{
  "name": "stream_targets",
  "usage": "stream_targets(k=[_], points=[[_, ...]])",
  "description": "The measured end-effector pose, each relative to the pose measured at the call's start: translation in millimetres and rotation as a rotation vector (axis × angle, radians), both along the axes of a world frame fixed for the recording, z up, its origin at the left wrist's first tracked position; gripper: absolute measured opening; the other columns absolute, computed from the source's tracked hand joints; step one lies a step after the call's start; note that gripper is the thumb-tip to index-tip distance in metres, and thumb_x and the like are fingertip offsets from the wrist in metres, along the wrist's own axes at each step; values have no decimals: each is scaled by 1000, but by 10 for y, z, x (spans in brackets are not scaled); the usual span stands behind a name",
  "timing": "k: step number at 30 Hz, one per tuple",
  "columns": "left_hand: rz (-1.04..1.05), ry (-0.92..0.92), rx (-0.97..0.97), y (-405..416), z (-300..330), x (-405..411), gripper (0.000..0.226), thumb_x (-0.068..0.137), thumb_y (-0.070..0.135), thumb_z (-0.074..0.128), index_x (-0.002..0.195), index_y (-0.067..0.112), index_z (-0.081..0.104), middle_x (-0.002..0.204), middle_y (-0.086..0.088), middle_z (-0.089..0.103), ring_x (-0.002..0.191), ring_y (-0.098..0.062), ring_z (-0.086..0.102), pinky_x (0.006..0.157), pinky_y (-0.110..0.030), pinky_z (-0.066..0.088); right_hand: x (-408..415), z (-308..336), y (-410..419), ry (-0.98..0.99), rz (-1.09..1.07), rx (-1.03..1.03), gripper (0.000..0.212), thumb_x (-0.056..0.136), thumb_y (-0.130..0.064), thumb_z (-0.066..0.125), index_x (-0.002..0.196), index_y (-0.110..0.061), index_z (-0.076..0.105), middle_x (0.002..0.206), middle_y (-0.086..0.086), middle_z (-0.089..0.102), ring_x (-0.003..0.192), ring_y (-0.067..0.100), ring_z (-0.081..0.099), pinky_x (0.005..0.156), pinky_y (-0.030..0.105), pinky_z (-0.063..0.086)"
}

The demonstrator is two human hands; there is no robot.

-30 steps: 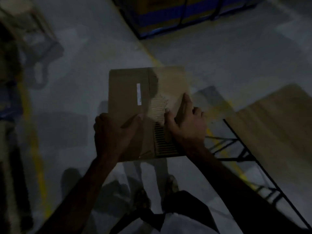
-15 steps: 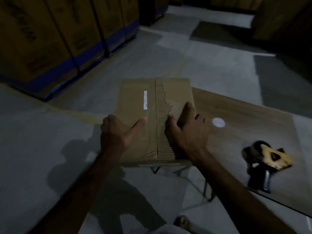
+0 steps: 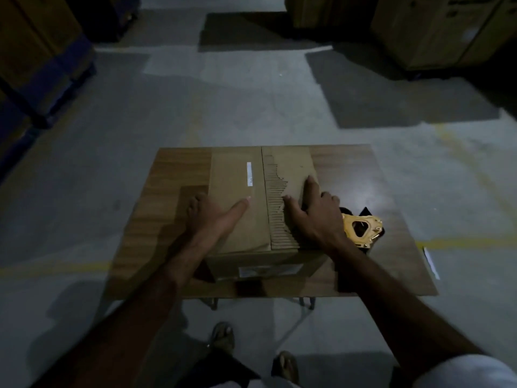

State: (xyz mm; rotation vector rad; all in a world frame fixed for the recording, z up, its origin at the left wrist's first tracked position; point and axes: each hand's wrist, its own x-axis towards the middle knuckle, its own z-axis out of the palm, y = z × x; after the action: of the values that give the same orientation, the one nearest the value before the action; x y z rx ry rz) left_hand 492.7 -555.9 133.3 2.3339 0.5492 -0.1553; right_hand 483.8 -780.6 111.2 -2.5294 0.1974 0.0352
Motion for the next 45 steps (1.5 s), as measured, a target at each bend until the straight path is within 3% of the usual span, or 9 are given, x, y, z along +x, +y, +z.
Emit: stream_targets(k=[9,12,17,22,27,32,38,43,45], points=[[-189,86,-31,-27,-349,581,127,66,86,70,154,7,25,159,-14,31,146,-35,34,113,-56,38,334,-193,-137,-3,-116,-106,81,99,-71,42,161,-24,20,126,25,55,118,38,47,90,43,40],[-274,-39,107,-2,-367,603,110,71,86,65,145,12,31,149,-13,33,138,-35,36,112,-52,37,318,-213,-32,-20,-164,-184,83,96,-74,32,160,-21,22,128,24,52,116,36,48,89,43,41],[-564,-406,317,-219,-234,552,85,92,63,59,153,14,27,151,-18,29,134,-36,34,111,-52,36,300,-141,209,-125,-174,-276,81,99,-69,32,163,-20,22,166,26,19,153,39,21,122,51,22],[-780,-515,298,-573,-132,509,67,101,52,53,153,14,35,161,-17,21,146,-34,24,118,-50,30,187,-57,125,-216,-230,-251,76,101,-60,40,162,-17,28,166,27,22,152,39,23,122,51,21],[-912,-500,244,-1055,-110,421,68,100,50,54,154,12,37,163,-17,20,148,-35,23,120,-52,28,-91,-116,-315,-214,-379,-142,74,100,-57,51,161,-21,32,165,25,26,151,37,25,119,50,27],[-1041,-531,265,-1591,-162,306,70,100,54,53,156,14,36,166,-18,18,151,-35,21,120,-53,26,-418,-419,-778,-157,-588,28,77,96,-68,41,159,-23,36,159,18,35,146,34,31,115,50,33],[-1099,-432,429,-2122,-342,259,81,100,64,42,162,15,24,172,-16,2,158,-32,2,125,-48,-11,-666,-992,-1078,4,-595,59,69,97,-49,64,149,-9,43,131,17,56,121,37,50,96,48,44],[-1197,-402,556,-2360,-433,204,73,99,67,43,151,16,37,169,-18,12,156,-34,9,126,-51,-10,-640,-1321,-1077,315,-599,-19,62,95,-57,59,131,-8,49,127,13,57,117,29,57,92,40,49],[-1219,-392,628,-2421,-453,186,71,98,68,42,148,18,42,167,-18,19,155,-34,15,126,-52,-11,-585,-1389,-1100,377,-620,85,56,95,-49,63,129,-7,49,127,12,57,115,30,61,88,40,52]])
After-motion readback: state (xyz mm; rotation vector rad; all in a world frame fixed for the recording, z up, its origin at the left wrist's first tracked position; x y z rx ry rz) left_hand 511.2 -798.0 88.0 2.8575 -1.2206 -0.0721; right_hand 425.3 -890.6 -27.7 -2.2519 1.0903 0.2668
